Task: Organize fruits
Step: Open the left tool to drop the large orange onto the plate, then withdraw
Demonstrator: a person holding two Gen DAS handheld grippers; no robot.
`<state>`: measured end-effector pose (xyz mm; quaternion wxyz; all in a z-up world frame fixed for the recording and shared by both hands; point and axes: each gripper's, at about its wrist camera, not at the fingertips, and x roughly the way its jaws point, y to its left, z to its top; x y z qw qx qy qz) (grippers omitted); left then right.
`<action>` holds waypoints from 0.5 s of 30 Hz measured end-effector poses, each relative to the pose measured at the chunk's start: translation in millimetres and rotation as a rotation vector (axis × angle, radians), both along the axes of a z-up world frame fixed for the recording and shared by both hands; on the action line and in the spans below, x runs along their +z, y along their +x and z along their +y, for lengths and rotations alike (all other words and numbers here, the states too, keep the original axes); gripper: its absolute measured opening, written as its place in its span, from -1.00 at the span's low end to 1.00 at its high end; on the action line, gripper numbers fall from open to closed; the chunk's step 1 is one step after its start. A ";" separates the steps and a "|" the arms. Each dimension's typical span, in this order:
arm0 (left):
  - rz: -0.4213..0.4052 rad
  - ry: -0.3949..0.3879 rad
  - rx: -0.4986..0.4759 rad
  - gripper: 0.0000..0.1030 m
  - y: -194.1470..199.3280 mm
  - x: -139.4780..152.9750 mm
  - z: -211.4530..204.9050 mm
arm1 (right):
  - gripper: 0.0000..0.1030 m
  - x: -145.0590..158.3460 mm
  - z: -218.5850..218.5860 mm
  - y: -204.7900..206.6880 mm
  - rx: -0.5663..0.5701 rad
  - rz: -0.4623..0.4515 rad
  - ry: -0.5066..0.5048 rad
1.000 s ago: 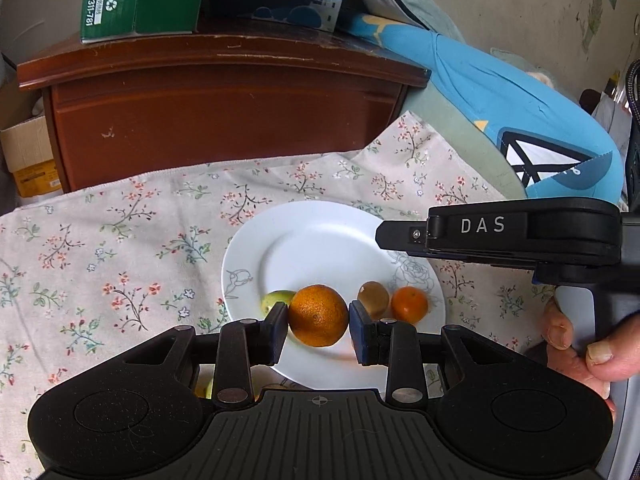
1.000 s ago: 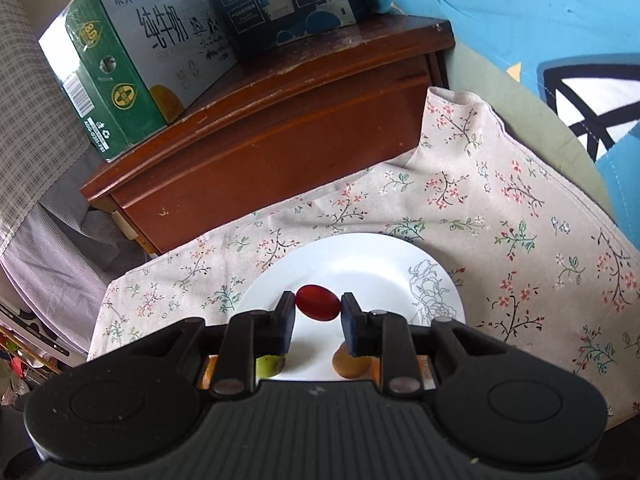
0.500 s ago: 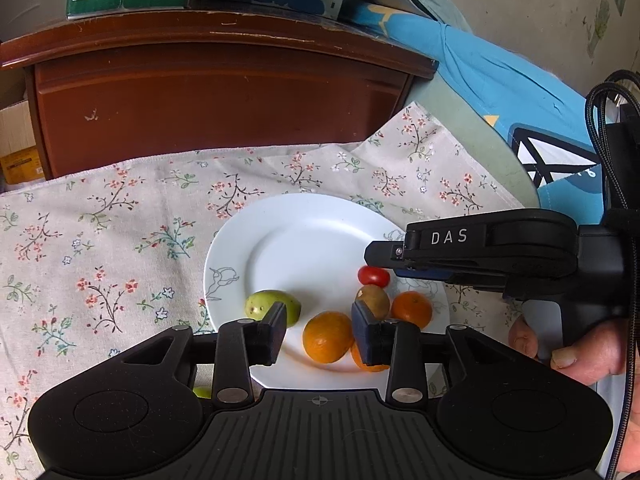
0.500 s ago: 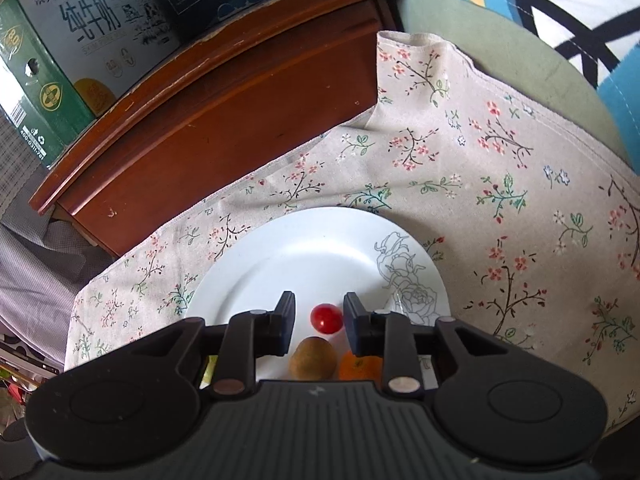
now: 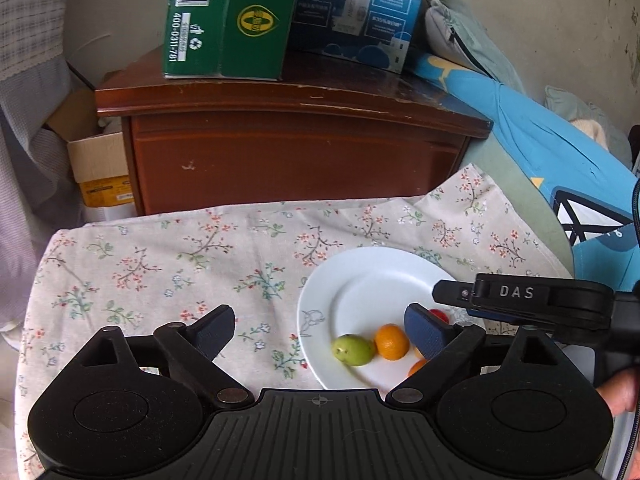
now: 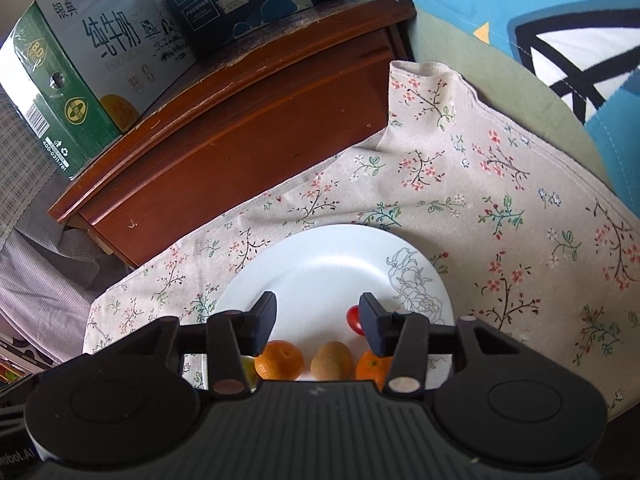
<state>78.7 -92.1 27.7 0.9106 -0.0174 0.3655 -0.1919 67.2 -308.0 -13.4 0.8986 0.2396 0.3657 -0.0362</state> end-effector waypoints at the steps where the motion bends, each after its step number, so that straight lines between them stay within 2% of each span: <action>1: -0.002 0.001 0.002 0.81 -0.9 3.1 4.8 | -0.08 1.2 0.9 -2.2 0.001 -0.001 0.003; 9: -0.002 -0.023 0.017 0.85 -15.3 21.7 42.7 | -0.01 15.1 20.3 -25.2 0.055 -0.032 -0.013; 15: -0.010 -0.002 0.057 0.86 -24.6 26.0 63.8 | -0.01 15.2 36.3 -43.6 0.084 -0.032 0.011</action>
